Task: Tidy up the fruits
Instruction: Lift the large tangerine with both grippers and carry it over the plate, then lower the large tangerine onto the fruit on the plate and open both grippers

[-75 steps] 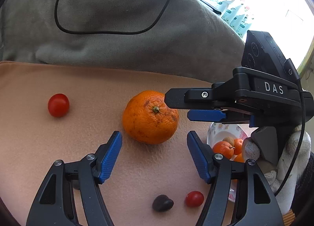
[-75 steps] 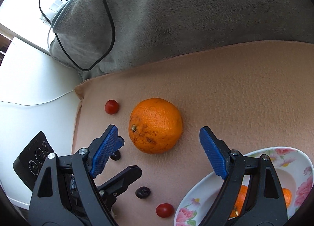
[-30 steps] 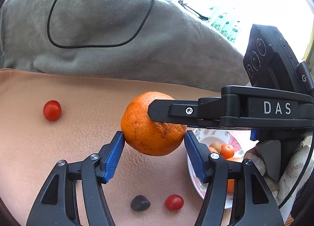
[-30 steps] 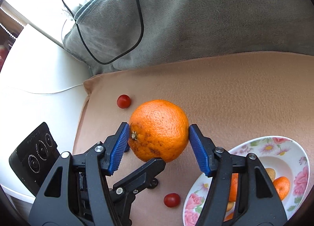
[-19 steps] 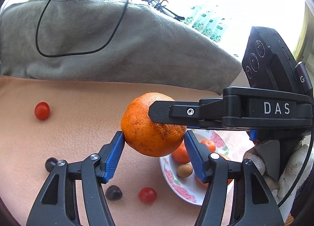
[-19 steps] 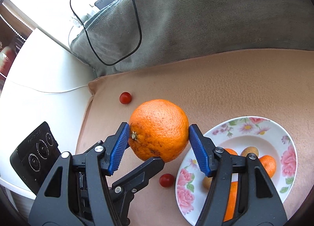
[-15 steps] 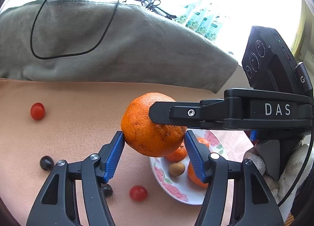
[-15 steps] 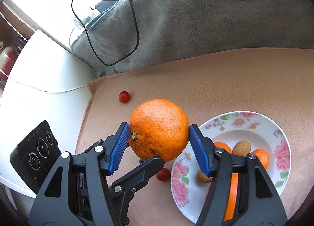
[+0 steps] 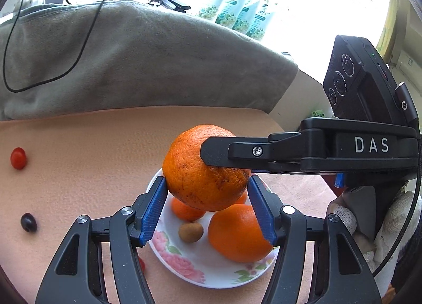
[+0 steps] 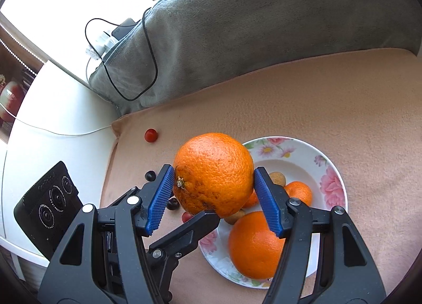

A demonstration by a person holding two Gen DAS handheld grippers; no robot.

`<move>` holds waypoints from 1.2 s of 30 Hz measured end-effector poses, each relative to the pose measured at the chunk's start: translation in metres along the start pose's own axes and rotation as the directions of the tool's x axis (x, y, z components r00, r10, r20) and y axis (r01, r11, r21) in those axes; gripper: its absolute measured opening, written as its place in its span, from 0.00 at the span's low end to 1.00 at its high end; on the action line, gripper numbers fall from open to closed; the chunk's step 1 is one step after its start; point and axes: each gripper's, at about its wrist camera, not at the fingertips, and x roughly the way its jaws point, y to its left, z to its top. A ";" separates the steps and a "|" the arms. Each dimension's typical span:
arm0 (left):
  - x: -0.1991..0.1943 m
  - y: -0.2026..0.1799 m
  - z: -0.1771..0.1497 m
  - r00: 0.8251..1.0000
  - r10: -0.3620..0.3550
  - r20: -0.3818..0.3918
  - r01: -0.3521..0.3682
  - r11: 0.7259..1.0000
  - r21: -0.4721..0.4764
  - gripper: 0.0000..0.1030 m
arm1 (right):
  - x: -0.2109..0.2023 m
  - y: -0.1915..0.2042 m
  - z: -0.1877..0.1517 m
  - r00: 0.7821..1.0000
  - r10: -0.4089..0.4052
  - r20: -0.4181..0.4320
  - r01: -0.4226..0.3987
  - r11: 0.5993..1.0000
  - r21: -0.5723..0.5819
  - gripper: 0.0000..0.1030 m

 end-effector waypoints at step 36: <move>0.033 -0.025 -0.004 0.997 0.007 -0.071 -0.003 0.998 0.063 0.61 | -0.001 -0.049 0.010 0.997 -0.069 0.025 0.068 0.997 0.034 0.61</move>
